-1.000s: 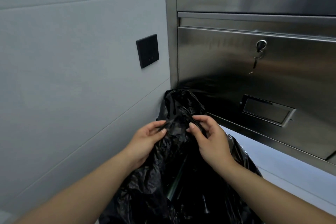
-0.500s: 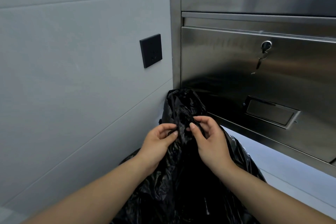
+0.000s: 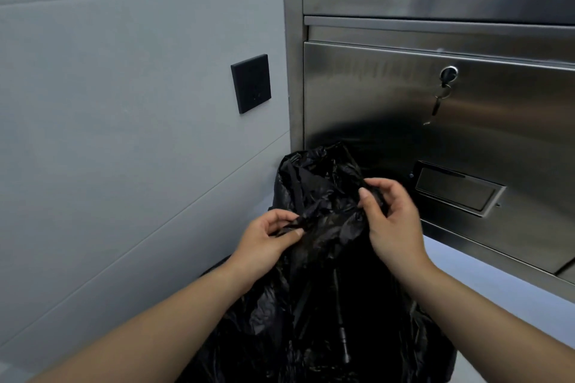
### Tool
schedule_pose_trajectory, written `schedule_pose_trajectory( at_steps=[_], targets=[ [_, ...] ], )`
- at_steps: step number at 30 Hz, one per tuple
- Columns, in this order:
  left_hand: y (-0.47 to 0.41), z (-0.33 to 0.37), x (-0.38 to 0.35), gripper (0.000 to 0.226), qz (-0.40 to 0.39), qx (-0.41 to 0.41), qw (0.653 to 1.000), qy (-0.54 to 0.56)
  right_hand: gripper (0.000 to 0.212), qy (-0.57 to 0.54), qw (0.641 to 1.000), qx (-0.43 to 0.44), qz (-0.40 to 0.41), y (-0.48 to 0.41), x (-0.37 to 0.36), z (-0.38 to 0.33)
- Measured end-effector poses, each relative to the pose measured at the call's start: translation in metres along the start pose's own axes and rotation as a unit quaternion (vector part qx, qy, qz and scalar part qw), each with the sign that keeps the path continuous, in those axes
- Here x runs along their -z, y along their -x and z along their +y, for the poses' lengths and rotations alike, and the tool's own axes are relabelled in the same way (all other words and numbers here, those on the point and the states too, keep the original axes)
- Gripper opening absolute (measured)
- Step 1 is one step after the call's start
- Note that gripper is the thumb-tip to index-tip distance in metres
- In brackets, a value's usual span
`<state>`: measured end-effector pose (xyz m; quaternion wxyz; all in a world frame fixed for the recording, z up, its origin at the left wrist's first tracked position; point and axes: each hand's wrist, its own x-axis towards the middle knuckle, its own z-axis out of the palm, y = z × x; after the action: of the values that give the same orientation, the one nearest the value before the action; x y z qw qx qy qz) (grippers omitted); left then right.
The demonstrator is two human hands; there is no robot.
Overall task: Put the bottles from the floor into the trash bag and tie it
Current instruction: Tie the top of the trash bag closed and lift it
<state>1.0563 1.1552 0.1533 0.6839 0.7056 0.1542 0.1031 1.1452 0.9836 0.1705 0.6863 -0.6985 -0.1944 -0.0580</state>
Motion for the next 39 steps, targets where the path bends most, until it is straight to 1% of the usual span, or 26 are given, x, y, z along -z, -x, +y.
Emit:
schedule_pose_trajectory(
  at_steps=[3, 6, 8, 10, 12, 13, 15, 17, 18, 20, 23, 25, 26, 28, 29, 31, 33, 35, 39],
  targets=[
    [-0.004, 0.007, 0.003, 0.020, 0.010, -0.018, 0.999, -0.036, 0.015, 0.013, 1.000, 0.004, 0.007, -0.005, 0.016, -0.001],
    [-0.005, 0.021, -0.002, 0.028, -0.007, -0.097, 0.987, -0.128, 0.015, -0.002, 1.000, 0.003, 0.004, -0.003, 0.019, -0.003],
    [-0.005, 0.036, -0.012, 0.036, -0.051, -0.174, 0.964, -0.193, 0.014, -0.029, 1.000, -0.004, 0.005, -0.003, 0.019, -0.007],
    [-0.005, 0.047, -0.026, 0.045, -0.085, -0.240, 0.929, -0.270, 0.012, -0.039, 0.999, 0.001, 0.004, -0.006, 0.020, -0.014],
    [-0.006, 0.050, -0.038, 0.055, -0.101, -0.280, 0.899, -0.321, 0.012, -0.054, 0.998, 0.013, 0.012, -0.010, 0.023, -0.023],
    [-0.007, 0.052, -0.042, 0.059, -0.110, -0.289, 0.893, -0.327, 0.013, -0.065, 0.998, 0.021, 0.017, -0.013, 0.023, -0.030],
    [-0.010, 0.055, -0.047, 0.062, -0.135, -0.287, 0.889, -0.331, 0.014, -0.086, 0.996, 0.036, 0.013, -0.022, 0.022, -0.045],
    [-0.015, 0.055, -0.050, 0.058, -0.130, -0.278, 0.895, -0.323, 0.015, -0.088, 0.995, 0.055, -0.004, -0.033, 0.017, -0.057],
    [-0.018, 0.054, -0.051, 0.051, -0.113, -0.274, 0.906, -0.302, 0.014, -0.081, 0.995, 0.064, -0.011, -0.037, 0.015, -0.060],
    [-0.022, 0.049, -0.052, 0.030, -0.077, -0.255, 0.934, -0.237, 0.014, -0.069, 0.996, 0.064, -0.008, -0.042, 0.009, -0.060],
    [-0.028, 0.039, -0.045, 0.007, -0.055, -0.219, 0.959, -0.173, 0.014, -0.075, 0.997, 0.028, 0.018, -0.041, 0.009, -0.046],
    [-0.029, 0.032, -0.038, 0.016, -0.056, -0.197, 0.969, -0.135, 0.012, -0.093, 0.995, -0.010, 0.042, -0.036, 0.014, -0.034],
    [-0.030, 0.029, -0.036, 0.017, -0.054, -0.183, 0.975, -0.118, 0.012, -0.106, 0.993, -0.028, 0.055, -0.033, 0.018, -0.030],
    [-0.030, 0.026, -0.033, 0.005, -0.043, -0.161, 0.981, -0.101, 0.011, -0.127, 0.989, -0.047, 0.064, -0.029, 0.024, -0.026],
    [-0.030, 0.024, -0.033, 0.004, -0.038, -0.153, 0.983, -0.098, 0.012, -0.133, 0.988, -0.047, 0.055, -0.027, 0.026, -0.026],
    [-0.029, 0.024, -0.036, 0.004, -0.044, -0.143, 0.984, -0.095, 0.013, -0.133, 0.990, -0.027, 0.035, -0.023, 0.026, -0.031],
    [-0.026, 0.026, -0.043, 0.004, -0.053, -0.142, 0.983, -0.108, 0.015, -0.122, 0.992, 0.005, 0.033, -0.018, 0.022, -0.036],
    [-0.021, 0.028, -0.053, 0.008, -0.062, -0.150, 0.978, -0.130, 0.017, -0.120, 0.992, 0.027, 0.035, -0.012, 0.015, -0.040],
    [-0.007, 0.032, -0.068, 0.015, -0.098, -0.168, 0.963, -0.185, 0.019, -0.092, 0.995, 0.032, 0.018, -0.002, 0.009, -0.037]
  ],
)
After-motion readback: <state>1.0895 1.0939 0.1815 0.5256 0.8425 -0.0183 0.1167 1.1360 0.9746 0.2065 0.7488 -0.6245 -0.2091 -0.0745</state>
